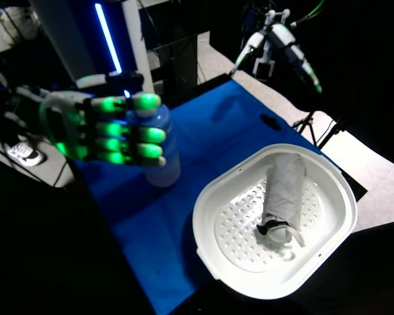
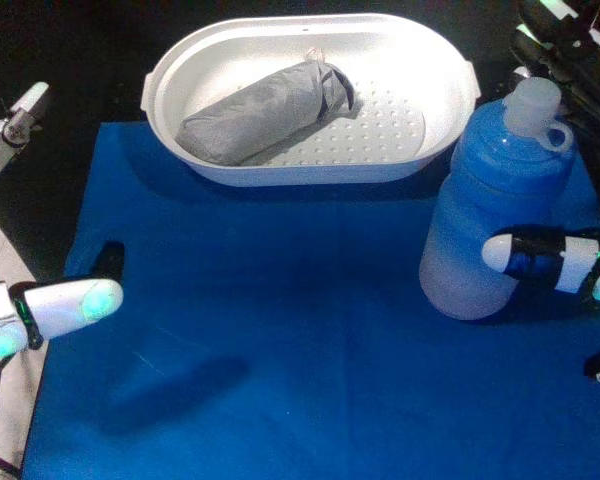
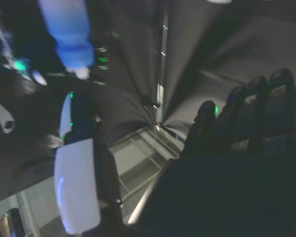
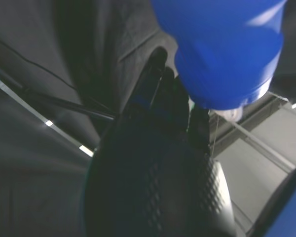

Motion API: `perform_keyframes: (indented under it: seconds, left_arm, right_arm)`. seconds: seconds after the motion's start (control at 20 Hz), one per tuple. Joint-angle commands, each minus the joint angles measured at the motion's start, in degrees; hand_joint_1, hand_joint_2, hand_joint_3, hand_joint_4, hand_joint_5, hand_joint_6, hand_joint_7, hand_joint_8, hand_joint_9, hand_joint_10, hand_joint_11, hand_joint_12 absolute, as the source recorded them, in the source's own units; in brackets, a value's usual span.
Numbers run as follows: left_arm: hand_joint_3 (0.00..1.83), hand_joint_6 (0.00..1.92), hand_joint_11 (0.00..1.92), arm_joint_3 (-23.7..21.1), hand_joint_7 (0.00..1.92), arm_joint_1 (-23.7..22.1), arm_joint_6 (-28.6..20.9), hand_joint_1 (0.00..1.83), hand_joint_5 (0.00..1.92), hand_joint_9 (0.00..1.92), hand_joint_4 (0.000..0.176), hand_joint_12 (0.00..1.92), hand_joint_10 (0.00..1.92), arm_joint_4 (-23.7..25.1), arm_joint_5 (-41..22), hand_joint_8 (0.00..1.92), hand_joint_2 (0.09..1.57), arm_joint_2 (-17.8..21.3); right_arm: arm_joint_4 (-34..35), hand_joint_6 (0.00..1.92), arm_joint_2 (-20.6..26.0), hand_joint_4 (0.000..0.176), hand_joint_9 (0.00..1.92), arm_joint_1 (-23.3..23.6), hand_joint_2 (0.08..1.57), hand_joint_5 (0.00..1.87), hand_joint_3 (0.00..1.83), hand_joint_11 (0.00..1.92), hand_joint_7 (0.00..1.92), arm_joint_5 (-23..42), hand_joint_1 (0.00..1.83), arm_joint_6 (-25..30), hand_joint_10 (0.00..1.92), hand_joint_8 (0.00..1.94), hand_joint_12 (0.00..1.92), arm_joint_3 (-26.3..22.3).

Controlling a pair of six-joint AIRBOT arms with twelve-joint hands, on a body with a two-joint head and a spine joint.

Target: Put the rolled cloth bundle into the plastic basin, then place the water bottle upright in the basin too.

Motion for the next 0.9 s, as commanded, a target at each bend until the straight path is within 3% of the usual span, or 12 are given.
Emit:
perform_keyframes:
  seconds: [0.0, 0.3, 0.65, 0.7, 0.75, 0.8, 0.85]
  left_arm:
    - [0.01, 0.01, 0.0, -0.02, 0.0, -0.04, -0.35, 0.68, 0.03, 0.0, 0.176, 0.0, 0.0, 0.24, -7.54, 0.0, 0.83, -0.27]
    - [0.01, 0.01, 0.0, -0.59, 0.01, 0.67, -0.68, 0.66, 0.04, 0.0, 0.176, 0.0, 0.0, -0.31, -8.51, 0.0, 0.85, -0.7]
    - [0.0, 0.0, 0.0, -0.61, 0.02, 1.11, -1.31, 0.63, 0.06, 0.0, 0.176, 0.0, 0.0, -0.52, -9.05, 0.0, 0.83, -1.2]
    - [0.0, 0.0, 0.01, -0.61, 0.0, 1.17, -1.46, 0.62, 0.06, 0.0, 0.176, 0.0, 0.0, -0.54, -9.05, 0.0, 0.84, -1.21]
    - [0.0, 0.0, 0.01, -0.61, 0.0, 1.25, -1.51, 0.62, 0.06, 0.0, 0.176, 0.0, 0.0, -0.58, -9.06, 0.0, 0.84, -1.23]
    - [0.0, 0.0, 0.03, -0.61, 0.02, 1.31, -1.57, 0.61, 0.07, 0.02, 0.176, 0.01, 0.01, -0.59, -9.06, 0.01, 0.83, -1.27]
    - [0.0, 0.0, 0.02, -0.61, 0.03, 1.37, -1.63, 0.61, 0.07, 0.03, 0.176, 0.01, 0.01, -0.6, -9.06, 0.01, 0.83, -1.34]
  right_arm:
    - [-0.57, 0.01, -0.45, 0.176, 0.12, 0.75, 0.84, 0.05, 0.0, 0.24, 0.16, 7.01, 0.89, 0.87, 0.01, 0.01, 0.02, 0.43]
    - [-0.03, 0.01, -3.3, 0.176, 0.1, 1.97, 0.88, 0.08, 0.01, 0.22, 0.2, 4.26, 0.91, 2.46, 0.0, 0.01, 0.01, 3.51]
    - [-0.35, 0.0, -5.27, 0.176, 0.25, 5.11, 0.97, 0.19, 0.0, 0.33, 0.32, -1.14, 0.94, 2.46, 0.01, 0.0, 0.11, 6.19]
    - [-0.33, 0.0, -5.23, 0.174, 0.29, 5.11, 1.0, 0.23, 0.0, 0.25, 0.36, -1.35, 0.94, 2.46, 0.0, 0.0, 0.46, 6.23]
    - [-0.3, 0.0, -5.18, 0.155, 0.31, 5.11, 1.01, 0.27, 0.0, 0.2, 0.39, -1.41, 0.95, 2.46, 0.0, 0.0, 0.66, 6.27]
    - [-0.3, 0.01, -5.18, 0.049, 0.46, 5.11, 1.04, 0.48, 0.0, 0.23, 0.52, -1.43, 1.06, 2.46, 0.01, 0.01, 0.87, 6.27]
    - [-0.32, 0.01, -5.18, 0.015, 0.52, 5.11, 1.05, 0.55, 0.0, 0.29, 0.56, -1.45, 1.09, 2.46, 0.01, 0.01, 0.86, 6.27]
